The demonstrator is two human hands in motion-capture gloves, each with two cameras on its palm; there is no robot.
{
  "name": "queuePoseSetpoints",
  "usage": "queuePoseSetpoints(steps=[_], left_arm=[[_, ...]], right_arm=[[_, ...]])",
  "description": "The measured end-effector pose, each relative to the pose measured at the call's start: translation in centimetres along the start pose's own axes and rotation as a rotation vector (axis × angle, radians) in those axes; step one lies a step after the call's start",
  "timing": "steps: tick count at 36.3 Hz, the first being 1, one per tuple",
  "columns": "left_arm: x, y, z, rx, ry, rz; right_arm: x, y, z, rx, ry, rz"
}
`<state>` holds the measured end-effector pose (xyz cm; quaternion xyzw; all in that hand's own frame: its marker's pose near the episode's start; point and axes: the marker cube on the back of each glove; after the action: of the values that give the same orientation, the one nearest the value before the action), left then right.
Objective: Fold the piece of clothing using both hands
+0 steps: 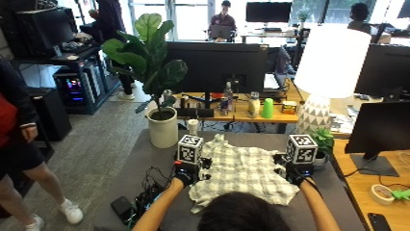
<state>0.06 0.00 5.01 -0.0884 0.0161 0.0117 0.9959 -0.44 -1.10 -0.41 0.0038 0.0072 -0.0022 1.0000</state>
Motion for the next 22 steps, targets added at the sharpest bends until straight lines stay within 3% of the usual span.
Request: queuePoseSetpoints(steps=[9,14,17,22], left_arm=[[2.7,-2.9,10.9,-0.235,-0.012,0.115],[3.7,-1.8,14.2,-0.262,-0.02,0.037],[4.1,-1.9,14.5,-0.142,0.001,0.023],[2.5,-8.9,17.5,0.147,-0.099,0.005]], right_arm=[[0.4,0.7,1.1,-0.028,-0.002,0.013],[0.4,0.8,2.0,-0.047,-0.01,0.008],[0.4,0.7,2.7,-0.067,-0.002,0.008],[0.2,0.3,3.8,-0.082,-0.006,0.003]])
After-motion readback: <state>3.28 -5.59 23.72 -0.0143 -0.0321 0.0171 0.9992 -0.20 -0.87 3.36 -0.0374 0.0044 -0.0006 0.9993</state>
